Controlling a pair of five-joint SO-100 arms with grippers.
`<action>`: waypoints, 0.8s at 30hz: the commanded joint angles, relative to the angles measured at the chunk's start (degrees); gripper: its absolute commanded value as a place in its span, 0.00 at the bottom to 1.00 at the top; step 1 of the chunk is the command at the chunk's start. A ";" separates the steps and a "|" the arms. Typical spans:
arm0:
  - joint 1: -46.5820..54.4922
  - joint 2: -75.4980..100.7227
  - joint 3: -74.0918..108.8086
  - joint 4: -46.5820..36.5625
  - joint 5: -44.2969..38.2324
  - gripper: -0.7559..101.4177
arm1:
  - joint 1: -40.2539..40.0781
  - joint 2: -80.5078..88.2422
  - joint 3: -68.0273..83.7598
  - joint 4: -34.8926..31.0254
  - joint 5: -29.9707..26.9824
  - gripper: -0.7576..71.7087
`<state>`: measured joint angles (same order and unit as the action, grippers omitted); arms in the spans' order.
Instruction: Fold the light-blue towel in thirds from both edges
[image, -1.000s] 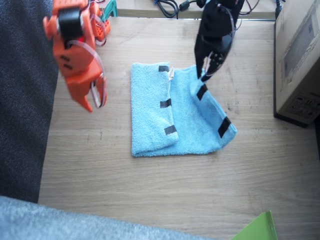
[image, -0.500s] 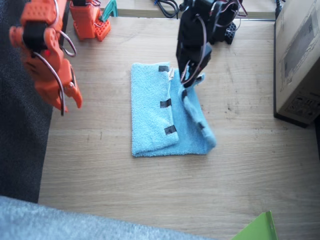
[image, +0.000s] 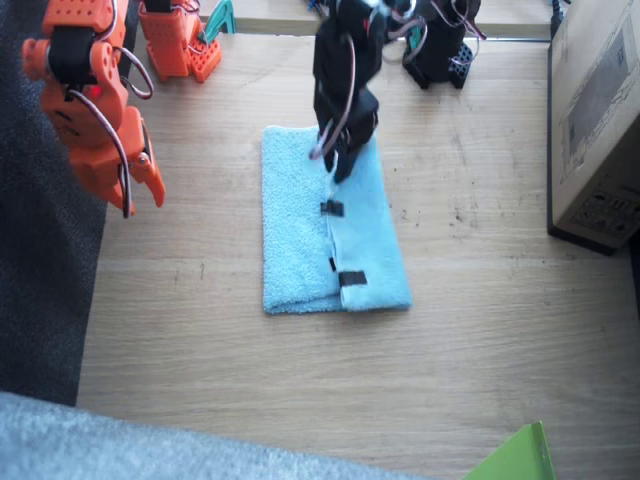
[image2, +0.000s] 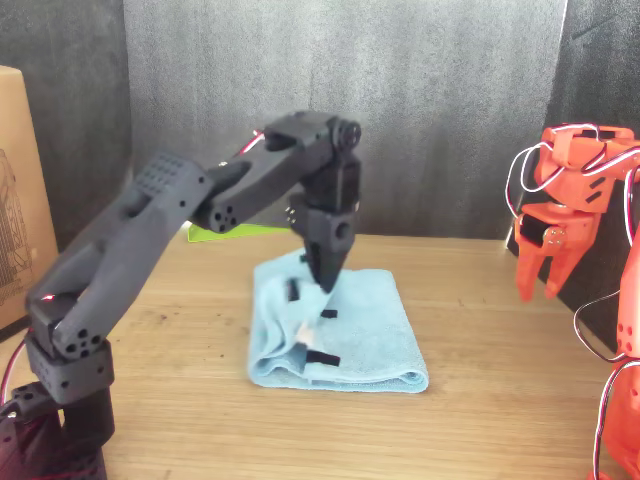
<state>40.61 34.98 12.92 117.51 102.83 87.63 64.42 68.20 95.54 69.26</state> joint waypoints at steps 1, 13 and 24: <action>0.35 4.75 -0.97 0.79 2.02 0.26 | 1.23 4.39 0.79 0.35 0.79 0.29; 17.49 29.27 7.65 0.70 -0.26 0.01 | 3.16 12.48 7.82 -1.85 2.99 0.25; 51.42 76.73 79.10 -30.50 0.53 0.01 | 1.85 46.58 42.36 -16.08 -0.09 0.01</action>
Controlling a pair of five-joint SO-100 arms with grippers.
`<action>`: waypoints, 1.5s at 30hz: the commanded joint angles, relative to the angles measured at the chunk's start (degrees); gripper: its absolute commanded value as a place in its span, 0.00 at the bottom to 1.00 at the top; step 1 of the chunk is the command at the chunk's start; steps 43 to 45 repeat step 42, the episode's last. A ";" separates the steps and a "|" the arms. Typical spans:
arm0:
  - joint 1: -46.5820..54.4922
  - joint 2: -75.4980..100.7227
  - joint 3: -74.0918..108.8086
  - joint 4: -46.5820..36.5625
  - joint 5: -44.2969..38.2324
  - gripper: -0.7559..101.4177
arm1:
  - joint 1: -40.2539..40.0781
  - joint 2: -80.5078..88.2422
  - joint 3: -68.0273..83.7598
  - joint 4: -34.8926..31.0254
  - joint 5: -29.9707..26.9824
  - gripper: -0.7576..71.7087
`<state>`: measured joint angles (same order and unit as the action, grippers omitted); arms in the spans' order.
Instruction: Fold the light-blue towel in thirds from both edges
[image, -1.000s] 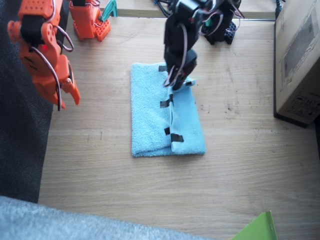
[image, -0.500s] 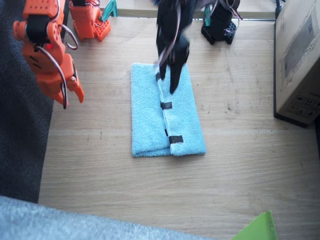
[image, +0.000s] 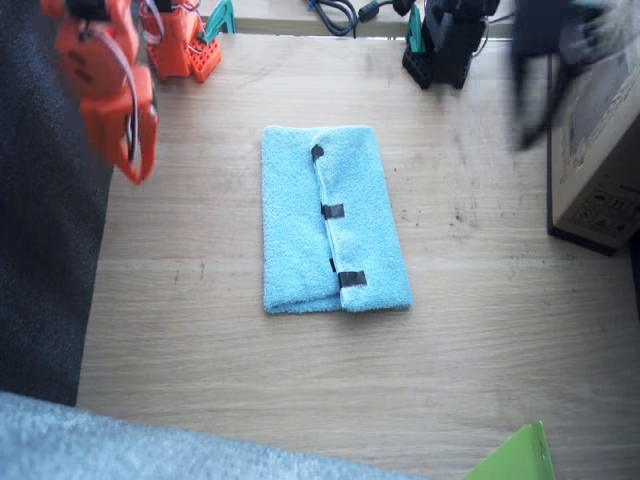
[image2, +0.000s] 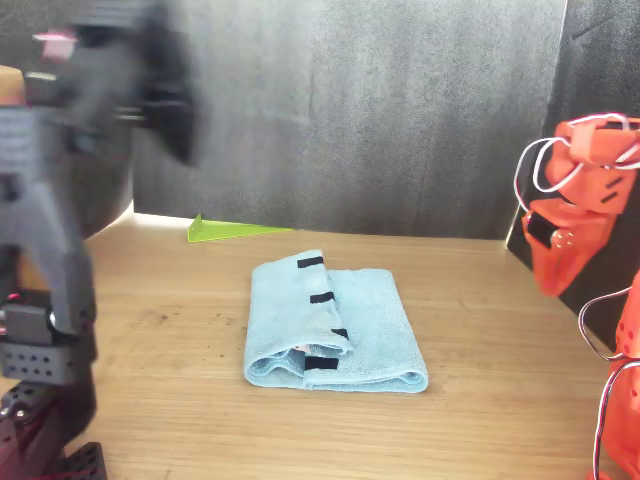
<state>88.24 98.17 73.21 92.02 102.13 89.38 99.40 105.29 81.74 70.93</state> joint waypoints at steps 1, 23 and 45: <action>5.01 17.49 24.43 -7.38 1.23 0.01 | -0.35 15.29 8.79 -3.52 -2.20 0.01; 5.89 54.49 72.60 -24.35 -6.77 0.00 | -7.21 80.86 52.38 -3.96 4.83 0.04; 5.36 83.94 85.96 -16.96 -8.09 0.00 | -10.63 81.04 53.09 -4.22 9.05 0.03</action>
